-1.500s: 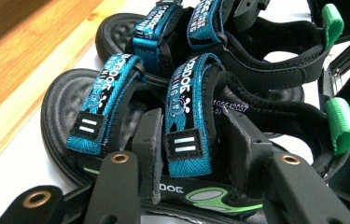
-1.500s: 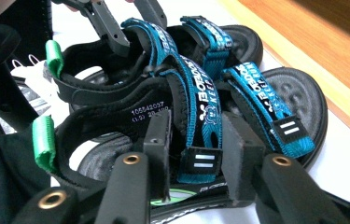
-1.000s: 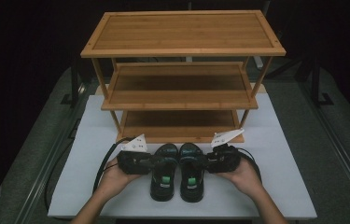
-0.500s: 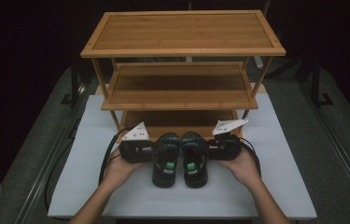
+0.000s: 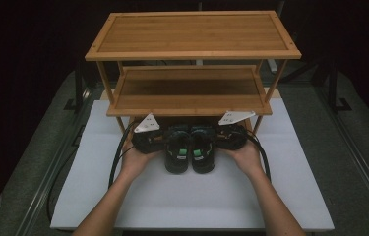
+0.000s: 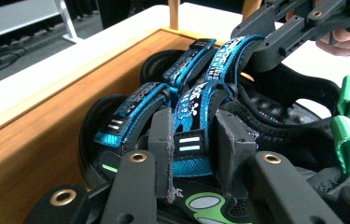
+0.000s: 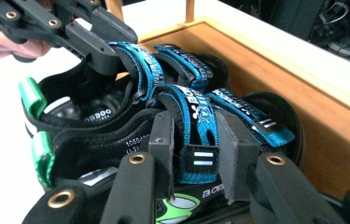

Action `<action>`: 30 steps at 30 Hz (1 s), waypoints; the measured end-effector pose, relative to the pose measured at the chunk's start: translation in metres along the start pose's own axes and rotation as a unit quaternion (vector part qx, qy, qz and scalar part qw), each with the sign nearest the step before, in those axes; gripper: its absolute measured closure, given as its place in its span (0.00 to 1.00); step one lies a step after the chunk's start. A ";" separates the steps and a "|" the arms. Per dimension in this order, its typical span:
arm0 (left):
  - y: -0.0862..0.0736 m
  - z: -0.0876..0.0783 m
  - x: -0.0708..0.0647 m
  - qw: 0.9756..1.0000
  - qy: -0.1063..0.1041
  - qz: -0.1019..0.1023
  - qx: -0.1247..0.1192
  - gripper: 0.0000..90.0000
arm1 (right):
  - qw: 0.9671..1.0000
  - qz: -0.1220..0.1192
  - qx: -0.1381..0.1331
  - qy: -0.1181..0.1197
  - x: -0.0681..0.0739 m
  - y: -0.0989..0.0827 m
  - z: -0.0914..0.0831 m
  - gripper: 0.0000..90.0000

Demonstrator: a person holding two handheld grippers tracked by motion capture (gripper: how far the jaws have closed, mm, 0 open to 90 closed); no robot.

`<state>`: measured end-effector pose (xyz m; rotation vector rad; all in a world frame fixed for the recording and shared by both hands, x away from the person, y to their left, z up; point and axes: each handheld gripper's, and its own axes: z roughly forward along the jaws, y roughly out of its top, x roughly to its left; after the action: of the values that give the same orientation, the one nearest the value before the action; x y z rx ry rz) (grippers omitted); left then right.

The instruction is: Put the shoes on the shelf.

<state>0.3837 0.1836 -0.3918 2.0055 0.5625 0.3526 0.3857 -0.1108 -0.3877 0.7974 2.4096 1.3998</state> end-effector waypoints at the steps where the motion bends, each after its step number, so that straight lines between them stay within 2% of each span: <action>1: -0.001 0.001 0.002 1.000 0.002 -0.002 -0.002 0.78 | 1.000 0.000 -0.002 -0.003 -0.001 0.000 0.002 0.76; 3: -0.003 0.004 0.005 1.000 0.005 -0.002 -0.002 0.78 | 1.000 -0.002 -0.003 -0.008 -0.002 -0.001 0.006 0.76; 5: -0.005 0.005 0.005 1.000 0.010 0.007 -0.001 0.78 | 1.000 -0.001 0.000 -0.009 -0.003 -0.003 0.010 0.76; 7: -0.006 0.006 0.004 1.000 0.005 0.010 0.007 0.77 | 1.000 0.004 -0.002 -0.005 -0.003 -0.004 0.011 0.76; 10: -0.010 0.006 0.002 1.000 -0.002 0.005 0.009 0.77 | 1.000 -0.002 0.016 -0.012 0.000 -0.005 0.010 0.73; 14: -0.012 0.004 0.003 1.000 -0.013 -0.006 0.010 0.73 | 0.999 0.001 0.024 -0.022 0.003 -0.007 0.009 0.62; 17: -0.010 -0.002 0.001 1.000 -0.021 -0.017 0.013 0.62 | 0.999 0.006 0.022 -0.028 0.006 -0.009 0.006 0.57; 22: -0.008 -0.013 -0.005 0.999 -0.020 -0.030 0.034 0.43 | 0.999 0.018 0.010 -0.030 0.010 -0.011 -0.005 0.49; 25: -0.010 -0.021 -0.010 0.999 -0.014 -0.030 0.037 0.34 | 0.999 0.022 -0.001 -0.030 0.015 -0.014 -0.016 0.46; 30: -0.021 -0.032 -0.021 0.999 -0.001 -0.029 0.045 0.23 | 0.998 0.028 0.006 -0.048 0.023 -0.026 -0.034 0.37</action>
<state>0.3460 0.2054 -0.3953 2.0715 0.6445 0.2939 0.3424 -0.1327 -0.3916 0.9205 2.3417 1.3360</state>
